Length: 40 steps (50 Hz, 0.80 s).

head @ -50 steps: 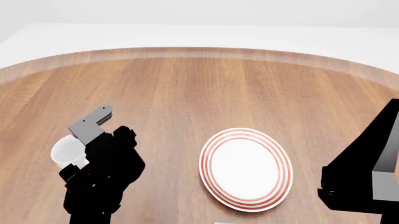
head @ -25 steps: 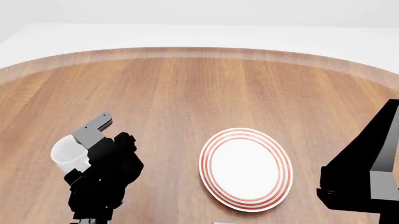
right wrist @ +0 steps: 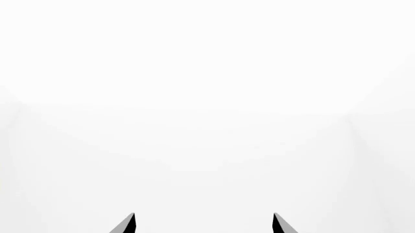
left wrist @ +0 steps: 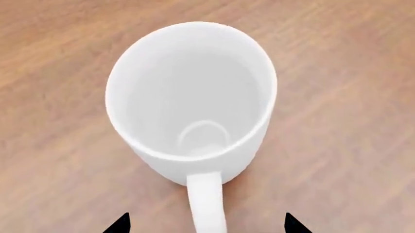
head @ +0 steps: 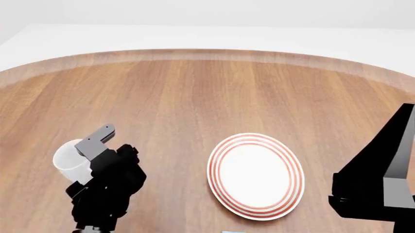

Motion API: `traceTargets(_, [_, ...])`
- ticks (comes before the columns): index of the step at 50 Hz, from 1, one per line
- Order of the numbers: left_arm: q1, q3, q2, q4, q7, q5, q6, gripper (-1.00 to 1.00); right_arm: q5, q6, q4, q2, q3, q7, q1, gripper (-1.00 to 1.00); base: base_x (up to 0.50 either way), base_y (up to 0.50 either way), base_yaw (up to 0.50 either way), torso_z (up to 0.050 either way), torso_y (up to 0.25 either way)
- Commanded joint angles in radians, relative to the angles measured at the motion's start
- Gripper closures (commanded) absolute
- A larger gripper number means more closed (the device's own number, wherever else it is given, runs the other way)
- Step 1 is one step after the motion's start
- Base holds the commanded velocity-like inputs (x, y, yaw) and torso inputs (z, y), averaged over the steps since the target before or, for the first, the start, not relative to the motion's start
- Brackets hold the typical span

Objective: Pick up the white mug and put it on the plate, and put the chocolate pudding to the right of the plate.

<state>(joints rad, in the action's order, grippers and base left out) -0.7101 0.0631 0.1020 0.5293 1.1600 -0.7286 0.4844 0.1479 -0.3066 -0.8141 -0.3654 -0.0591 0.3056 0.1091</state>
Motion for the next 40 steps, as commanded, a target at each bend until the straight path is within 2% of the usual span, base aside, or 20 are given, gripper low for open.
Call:
traceTargets(1, [-0.015,-0.004,-0.013,0.056,-0.056,0.021,-0.031,-1.0,-0.018,0.002,-0.002,0.015,-0.02,-0.018,0.002,-1.0,0.0,0.0,0.0,0.0,0.0])
traceTargets(5, [-0.022,0.004,-0.012,0.089,-0.105,0.008,-0.029,-1.0,-0.017,0.001,-0.001,0.014,-0.018,-0.017,0.003,-1.0,0.0,0.0,0.0,0.0,0.0])
traceTargets(6, [-0.027,0.006,-0.012,0.101,-0.117,0.004,-0.025,1.0,-0.018,0.0,0.0,0.014,-0.018,-0.017,0.003,-1.0,0.0,0.0,0.0,0.0,0.0])
traceTargets(14, [-0.05,0.04,-0.004,0.138,-0.16,0.013,-0.009,1.0,-0.019,0.001,0.002,0.012,-0.015,-0.014,0.002,-1.0,0.0,0.0,0.0,0.0,0.0])
traceTargets(29, [-0.032,0.032,0.021,0.095,-0.12,0.001,-0.001,1.0,-0.017,0.003,-0.001,0.006,-0.019,-0.008,0.006,-1.0,0.0,0.0,0.0,0.0,0.0])
traceTargets(31, [-0.029,0.061,0.033,0.06,-0.135,0.019,0.0,1.0,-0.019,0.002,0.001,0.007,-0.017,-0.008,0.007,-1.0,0.0,0.0,0.0,0.0,0.0])
traceTargets(33, [-0.045,0.12,0.052,0.018,-0.219,0.024,0.04,1.0,-0.02,0.002,0.001,0.006,-0.016,-0.007,0.007,-1.0,0.0,0.0,0.0,0.0,0.0])
traceTargets(36, [-0.051,0.177,0.07,-0.045,-0.257,0.043,0.064,1.0,-0.02,0.003,0.001,0.006,-0.017,-0.005,0.007,-1.0,0.0,0.0,0.0,0.0,0.0])
traceTargets(37, [-0.06,0.247,0.092,-0.129,-0.283,0.072,0.102,1.0,-0.02,0.003,0.001,0.005,-0.018,-0.005,0.007,-1.0,0.0,0.0,0.0,0.0,0.0])
traceTargets(40, [-0.078,0.355,0.131,-0.252,-0.378,0.096,0.142,1.0,-0.019,0.004,-0.001,0.004,-0.018,-0.004,0.006,-1.0,0.0,0.0,0.0,0.0,0.0])
